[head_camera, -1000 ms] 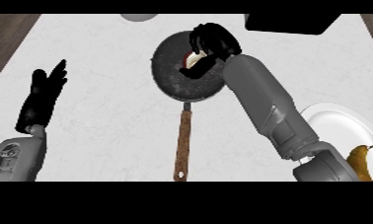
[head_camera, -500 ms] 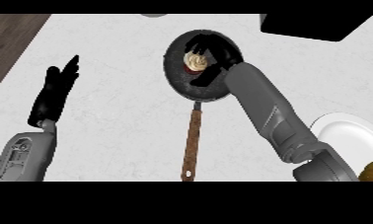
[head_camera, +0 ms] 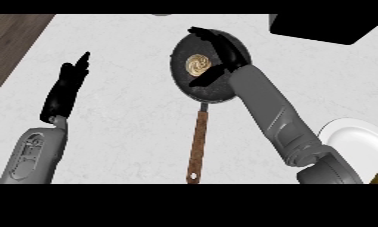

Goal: Pick the cupcake from the plate and place it in the pan

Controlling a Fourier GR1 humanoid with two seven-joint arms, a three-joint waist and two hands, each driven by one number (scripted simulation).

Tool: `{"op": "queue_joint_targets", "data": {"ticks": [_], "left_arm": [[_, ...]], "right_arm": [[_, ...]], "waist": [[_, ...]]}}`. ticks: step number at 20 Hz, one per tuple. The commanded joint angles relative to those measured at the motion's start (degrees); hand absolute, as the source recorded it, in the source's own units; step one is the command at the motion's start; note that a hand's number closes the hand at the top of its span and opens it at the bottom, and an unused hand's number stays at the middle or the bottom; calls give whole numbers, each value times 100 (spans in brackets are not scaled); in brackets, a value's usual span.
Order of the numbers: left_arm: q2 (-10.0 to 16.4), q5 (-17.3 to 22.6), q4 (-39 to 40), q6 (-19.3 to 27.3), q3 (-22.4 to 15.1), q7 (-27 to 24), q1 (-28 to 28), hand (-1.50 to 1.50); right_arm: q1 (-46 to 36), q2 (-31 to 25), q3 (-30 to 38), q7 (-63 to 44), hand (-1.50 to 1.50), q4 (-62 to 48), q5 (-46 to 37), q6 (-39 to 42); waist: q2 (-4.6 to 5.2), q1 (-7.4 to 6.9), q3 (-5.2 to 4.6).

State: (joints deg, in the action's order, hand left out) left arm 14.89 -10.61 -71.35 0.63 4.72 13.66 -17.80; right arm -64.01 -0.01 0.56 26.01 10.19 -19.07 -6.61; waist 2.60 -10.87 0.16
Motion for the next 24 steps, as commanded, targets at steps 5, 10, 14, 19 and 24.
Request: {"op": "queue_joint_targets", "data": {"ticks": [5,10,14,19,24], "left_arm": [[-52,-23,64,58,10,58,22,0],[43,24,-6,214,254,-93,454,0],[275,186,-175,-1,422,5,601,0],[361,241,-109,23,595,-168,649,0],[194,235,-390,75,479,2,690,0]], "right_arm": [[-323,1,429,105,-150,-72,879,-445],[-379,1,655,27,-150,-187,987,-601],[-393,-661,897,36,-150,-179,1172,-113],[-200,-1350,1058,239,-150,-162,1300,579],[-130,-2306,1083,312,-150,-256,1282,1595]], "waist": [[-41,144,-6],[-102,568,-13],[-120,670,-9],[-142,802,-10],[-120,724,-1]]}}
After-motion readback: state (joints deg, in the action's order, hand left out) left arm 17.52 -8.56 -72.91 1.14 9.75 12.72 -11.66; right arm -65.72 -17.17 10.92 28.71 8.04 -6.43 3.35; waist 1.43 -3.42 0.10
